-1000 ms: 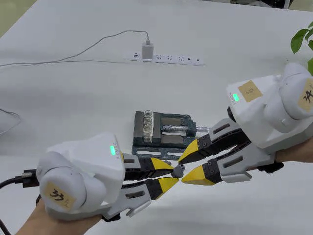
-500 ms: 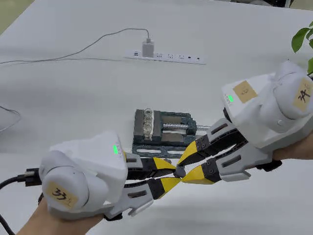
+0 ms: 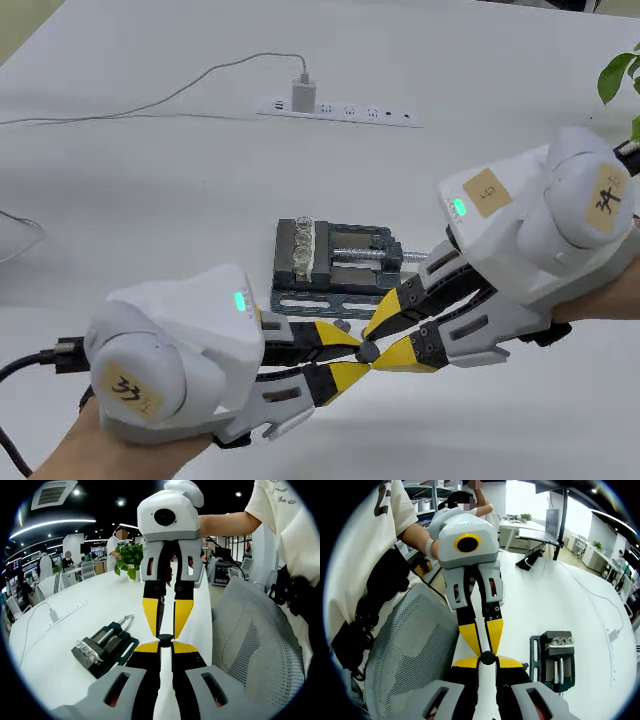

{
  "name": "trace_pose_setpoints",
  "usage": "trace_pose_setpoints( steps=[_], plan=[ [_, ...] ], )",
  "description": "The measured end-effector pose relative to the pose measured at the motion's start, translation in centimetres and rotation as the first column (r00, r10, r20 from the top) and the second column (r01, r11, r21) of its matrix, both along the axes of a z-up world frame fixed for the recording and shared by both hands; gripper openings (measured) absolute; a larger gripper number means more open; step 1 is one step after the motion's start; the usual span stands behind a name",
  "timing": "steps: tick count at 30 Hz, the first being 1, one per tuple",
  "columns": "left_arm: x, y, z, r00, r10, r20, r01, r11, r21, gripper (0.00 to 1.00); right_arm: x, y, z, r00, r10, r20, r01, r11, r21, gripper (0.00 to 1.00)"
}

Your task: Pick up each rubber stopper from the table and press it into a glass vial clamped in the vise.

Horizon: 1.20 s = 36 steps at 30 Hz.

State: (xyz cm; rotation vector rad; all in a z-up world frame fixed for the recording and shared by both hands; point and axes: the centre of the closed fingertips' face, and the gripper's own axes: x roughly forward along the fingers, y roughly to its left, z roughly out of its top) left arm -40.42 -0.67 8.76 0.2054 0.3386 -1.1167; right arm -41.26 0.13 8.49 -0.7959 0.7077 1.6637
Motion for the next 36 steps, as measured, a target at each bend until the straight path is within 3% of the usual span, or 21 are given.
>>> trace_pose_setpoints(
  steps=[12,25,30,33,36],
  plan=[
    [-0.1,-0.1,0.1,0.998,-0.024,0.063,0.022,0.999,0.033,0.03,0.1,0.0,0.2,0.999,-0.026,-0.042,0.026,1.0,-0.016,0.07],
    [0.1,0.0,0.1,0.999,0.005,0.034,-0.005,1.0,-0.002,0.04,0.2,0.0,0.1,0.999,-0.031,-0.039,0.03,0.998,-0.047,0.06],
    [0.3,0.3,0.0,1.0,0.025,0.01,-0.024,0.999,-0.034,0.05,0.3,0.1,0.1,0.998,-0.037,-0.053,0.034,0.998,-0.051,0.06],
    [0.7,0.8,0.0,0.998,0.058,-0.011,-0.058,0.997,-0.051,0.12,0.6,-0.1,-0.1,0.997,-0.052,-0.057,0.048,0.997,-0.066,0.06],
    [1.3,1.8,-0.3,0.995,0.101,-0.011,-0.102,0.994,-0.049,0.23,1.0,-0.2,-0.4,0.997,-0.06,-0.055,0.056,0.995,-0.077,0.06]
  ],
)
